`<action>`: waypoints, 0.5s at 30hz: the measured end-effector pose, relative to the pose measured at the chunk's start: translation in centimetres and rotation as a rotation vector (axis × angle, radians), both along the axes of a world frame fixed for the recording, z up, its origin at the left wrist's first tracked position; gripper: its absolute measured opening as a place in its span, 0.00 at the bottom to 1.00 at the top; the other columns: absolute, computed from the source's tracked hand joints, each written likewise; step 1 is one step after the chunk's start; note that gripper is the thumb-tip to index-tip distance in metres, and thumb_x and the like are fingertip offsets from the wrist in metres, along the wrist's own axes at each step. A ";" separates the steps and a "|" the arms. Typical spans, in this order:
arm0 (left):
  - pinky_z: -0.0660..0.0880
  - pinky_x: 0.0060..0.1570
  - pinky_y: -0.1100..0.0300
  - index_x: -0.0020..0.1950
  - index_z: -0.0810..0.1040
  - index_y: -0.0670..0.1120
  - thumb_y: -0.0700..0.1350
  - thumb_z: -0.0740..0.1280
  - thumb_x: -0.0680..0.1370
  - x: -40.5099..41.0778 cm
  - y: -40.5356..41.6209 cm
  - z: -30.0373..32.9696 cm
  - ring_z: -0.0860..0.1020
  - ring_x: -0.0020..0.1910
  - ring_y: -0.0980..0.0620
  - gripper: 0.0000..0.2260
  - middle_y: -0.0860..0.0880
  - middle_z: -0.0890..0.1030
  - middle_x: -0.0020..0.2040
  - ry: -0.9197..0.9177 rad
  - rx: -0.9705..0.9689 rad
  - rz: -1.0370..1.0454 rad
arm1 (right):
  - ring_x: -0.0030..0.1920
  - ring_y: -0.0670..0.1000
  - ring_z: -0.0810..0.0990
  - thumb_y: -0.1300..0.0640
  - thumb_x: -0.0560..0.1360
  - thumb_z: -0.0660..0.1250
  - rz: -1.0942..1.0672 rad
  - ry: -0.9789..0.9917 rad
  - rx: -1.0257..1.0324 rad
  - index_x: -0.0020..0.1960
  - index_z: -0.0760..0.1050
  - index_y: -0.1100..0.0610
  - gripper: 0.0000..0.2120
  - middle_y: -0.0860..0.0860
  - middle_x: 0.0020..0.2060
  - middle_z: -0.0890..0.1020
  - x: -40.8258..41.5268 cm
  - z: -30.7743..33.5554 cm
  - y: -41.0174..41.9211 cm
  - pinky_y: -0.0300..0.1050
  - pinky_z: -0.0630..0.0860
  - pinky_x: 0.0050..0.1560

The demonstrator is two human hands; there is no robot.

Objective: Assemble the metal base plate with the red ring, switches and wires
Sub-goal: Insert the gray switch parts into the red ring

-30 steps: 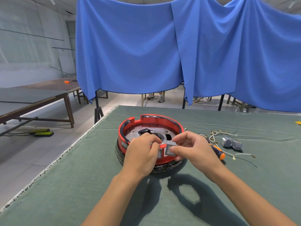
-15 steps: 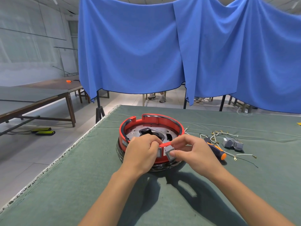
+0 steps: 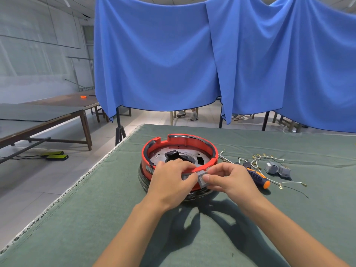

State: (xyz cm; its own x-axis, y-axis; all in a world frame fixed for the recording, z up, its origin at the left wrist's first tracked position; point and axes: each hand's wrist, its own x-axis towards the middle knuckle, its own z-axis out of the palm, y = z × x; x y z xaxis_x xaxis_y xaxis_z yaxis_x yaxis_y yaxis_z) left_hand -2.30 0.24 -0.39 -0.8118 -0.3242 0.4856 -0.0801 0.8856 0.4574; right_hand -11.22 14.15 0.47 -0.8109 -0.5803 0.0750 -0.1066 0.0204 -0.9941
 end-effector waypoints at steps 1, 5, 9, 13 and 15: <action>0.56 0.49 0.65 0.55 0.80 0.56 0.58 0.57 0.71 0.0 0.0 0.0 0.73 0.51 0.62 0.19 0.59 0.80 0.52 0.003 0.001 -0.004 | 0.34 0.51 0.81 0.70 0.68 0.74 -0.007 -0.022 -0.007 0.41 0.79 0.64 0.05 0.56 0.33 0.82 0.0 -0.1 -0.1 0.42 0.82 0.40; 0.57 0.50 0.64 0.55 0.80 0.56 0.60 0.60 0.70 0.1 0.1 -0.1 0.74 0.51 0.61 0.18 0.59 0.80 0.51 0.016 -0.013 -0.008 | 0.32 0.45 0.79 0.64 0.67 0.76 -0.150 0.184 0.063 0.37 0.80 0.57 0.06 0.50 0.31 0.83 0.3 -0.8 -0.4 0.38 0.76 0.37; 0.58 0.51 0.63 0.56 0.79 0.56 0.60 0.65 0.73 0.1 0.0 -0.2 0.74 0.51 0.60 0.15 0.59 0.80 0.51 0.025 -0.041 0.000 | 0.32 0.44 0.79 0.65 0.68 0.76 -0.107 0.206 0.018 0.39 0.81 0.58 0.05 0.52 0.33 0.83 0.0 -0.9 -0.2 0.33 0.75 0.36; 0.58 0.51 0.62 0.56 0.79 0.57 0.63 0.66 0.72 0.0 -0.2 -0.3 0.74 0.52 0.60 0.17 0.59 0.80 0.51 0.025 -0.059 0.006 | 0.31 0.42 0.78 0.66 0.69 0.75 -0.084 0.219 0.008 0.39 0.80 0.58 0.05 0.52 0.33 0.83 -0.3 -1.0 -0.3 0.33 0.73 0.31; 0.58 0.50 0.62 0.57 0.79 0.57 0.63 0.67 0.71 0.0 -0.2 -0.4 0.75 0.51 0.60 0.18 0.59 0.80 0.51 0.036 -0.047 0.006 | 0.32 0.43 0.78 0.66 0.69 0.74 -0.080 0.243 -0.008 0.39 0.80 0.58 0.05 0.53 0.33 0.83 -0.3 -1.2 -0.3 0.34 0.74 0.30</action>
State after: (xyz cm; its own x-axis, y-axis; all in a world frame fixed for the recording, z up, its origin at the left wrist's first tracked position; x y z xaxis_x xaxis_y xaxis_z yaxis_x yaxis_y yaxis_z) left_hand -2.31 0.02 -0.75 -0.7918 -0.3051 0.5291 -0.0701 0.9060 0.4175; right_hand -11.50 13.84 -0.75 -0.8117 -0.5140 0.2774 -0.3407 0.0309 -0.9397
